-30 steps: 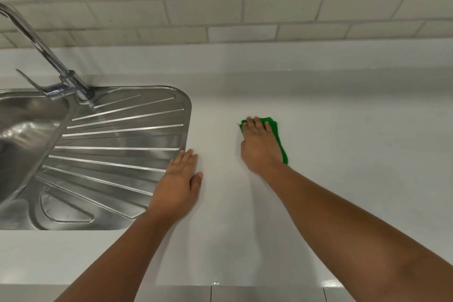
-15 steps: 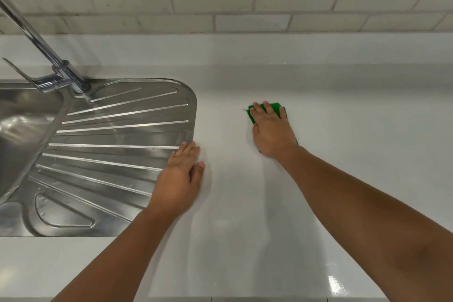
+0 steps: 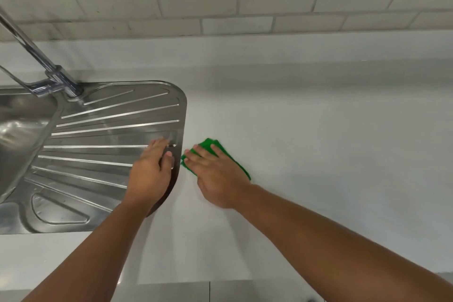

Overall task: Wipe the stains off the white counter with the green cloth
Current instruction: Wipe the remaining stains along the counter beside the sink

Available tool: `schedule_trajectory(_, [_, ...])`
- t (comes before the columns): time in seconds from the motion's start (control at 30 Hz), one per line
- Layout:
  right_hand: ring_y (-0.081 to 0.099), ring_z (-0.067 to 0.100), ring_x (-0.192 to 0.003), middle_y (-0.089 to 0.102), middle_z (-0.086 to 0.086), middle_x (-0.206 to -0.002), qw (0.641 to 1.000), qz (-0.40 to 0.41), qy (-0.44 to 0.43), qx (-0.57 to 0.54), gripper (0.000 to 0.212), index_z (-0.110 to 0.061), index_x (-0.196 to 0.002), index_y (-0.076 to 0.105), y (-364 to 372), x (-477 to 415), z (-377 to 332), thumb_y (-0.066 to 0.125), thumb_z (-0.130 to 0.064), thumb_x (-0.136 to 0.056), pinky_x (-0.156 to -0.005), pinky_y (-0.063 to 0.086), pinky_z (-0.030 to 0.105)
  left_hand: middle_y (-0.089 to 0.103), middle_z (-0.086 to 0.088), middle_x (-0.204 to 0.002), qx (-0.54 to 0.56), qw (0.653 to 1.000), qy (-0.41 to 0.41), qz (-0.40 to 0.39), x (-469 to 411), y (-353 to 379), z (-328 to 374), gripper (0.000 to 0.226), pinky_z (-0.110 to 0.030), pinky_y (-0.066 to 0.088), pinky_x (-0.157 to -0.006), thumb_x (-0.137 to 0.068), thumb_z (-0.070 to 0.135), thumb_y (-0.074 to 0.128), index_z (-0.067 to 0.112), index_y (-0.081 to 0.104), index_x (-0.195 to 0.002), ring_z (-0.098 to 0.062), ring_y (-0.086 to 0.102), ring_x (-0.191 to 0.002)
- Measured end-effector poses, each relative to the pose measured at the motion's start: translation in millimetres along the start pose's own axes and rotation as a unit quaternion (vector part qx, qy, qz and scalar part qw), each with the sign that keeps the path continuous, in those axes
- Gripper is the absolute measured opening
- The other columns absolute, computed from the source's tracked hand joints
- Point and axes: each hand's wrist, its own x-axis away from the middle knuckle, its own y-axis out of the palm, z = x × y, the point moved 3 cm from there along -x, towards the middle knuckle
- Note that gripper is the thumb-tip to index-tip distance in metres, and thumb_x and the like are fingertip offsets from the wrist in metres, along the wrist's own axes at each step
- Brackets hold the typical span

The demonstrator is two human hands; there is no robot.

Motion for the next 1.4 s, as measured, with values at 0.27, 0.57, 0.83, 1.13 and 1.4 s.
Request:
schedule_trajectory(0.27, [0.018, 0.018, -0.149, 0.031, -0.001, -0.159, 0.994, -0.021, -0.102, -0.030, 0.060, -0.017, -0.150, 0.036, 5.1, 77.1, -30.6, 0.026, -0.026, -0.092, -0.123, 0.006, 0.042, 0.048, -0.002, -0.147, 0.004, 0.999, -0.035, -0.015, 51.5, -24.1, 18.0, 0.039, -0.032, 0.036, -0.108, -0.101, 0.028, 0.047, 0.020, 0.052, -0.139, -0.024, 0.048, -0.133])
schedule_trajectory(0.57, [0.051, -0.002, -0.115, 0.050, 0.004, -0.146, 0.917, 0.183, 0.131, -0.330, 0.036, -0.006, -0.124, 0.061, -34.6, 139.1, 0.6, 0.046, -0.004, -0.091, -0.105, 0.040, 0.021, 0.066, -0.015, -0.114, 0.000, 0.998, -0.069, -0.014, 117.4, 9.4, 109.3, 0.034, -0.034, 0.048, -0.085, -0.096, 0.022, 0.053, 0.005, 0.059, -0.125, -0.033, 0.062, -0.104])
schedule_trajectory(0.83, [0.045, 0.022, -0.133, 0.056, 0.006, -0.139, 0.954, 0.176, 0.189, -0.149, 0.032, -0.010, -0.118, 0.065, -62.3, 210.8, 121.9, 0.050, -0.015, -0.091, -0.111, 0.038, 0.042, -0.004, -0.032, -0.157, -0.198, 0.964, -0.148, -0.100, 118.0, 90.5, 152.5, 0.088, -0.051, 0.000, -0.120, -0.097, 0.058, 0.018, -0.010, 0.002, -0.150, -0.043, -0.005, -0.147])
schedule_trajectory(1.13, [0.045, 0.029, -0.134, 0.054, 0.012, -0.141, 0.937, 0.123, 0.324, -0.041, 0.045, -0.006, -0.127, 0.061, -111.9, 323.6, 304.1, 0.042, -0.024, -0.090, -0.115, 0.031, 0.043, 0.012, -0.031, -0.157, -0.197, 0.969, -0.133, -0.070, -0.1, 148.4, 189.7, 0.066, -0.055, 0.005, -0.119, -0.102, 0.032, 0.031, -0.013, 0.017, -0.147, -0.045, 0.006, -0.146])
schedule_trajectory(1.4, [0.040, 0.032, -0.136, 0.049, 0.014, -0.145, 0.935, 0.068, 0.348, 0.018, 0.058, -0.006, -0.136, 0.051, -142.4, 396.5, 432.0, 0.030, -0.036, -0.092, -0.114, 0.030, 0.049, 0.004, -0.019, -0.162, -0.238, 0.963, 0.020, -0.123, -92.3, 232.3, 303.4, 0.064, -0.049, 0.003, -0.121, -0.103, 0.037, 0.016, -0.002, 0.008, -0.153, -0.036, 0.000, -0.149])
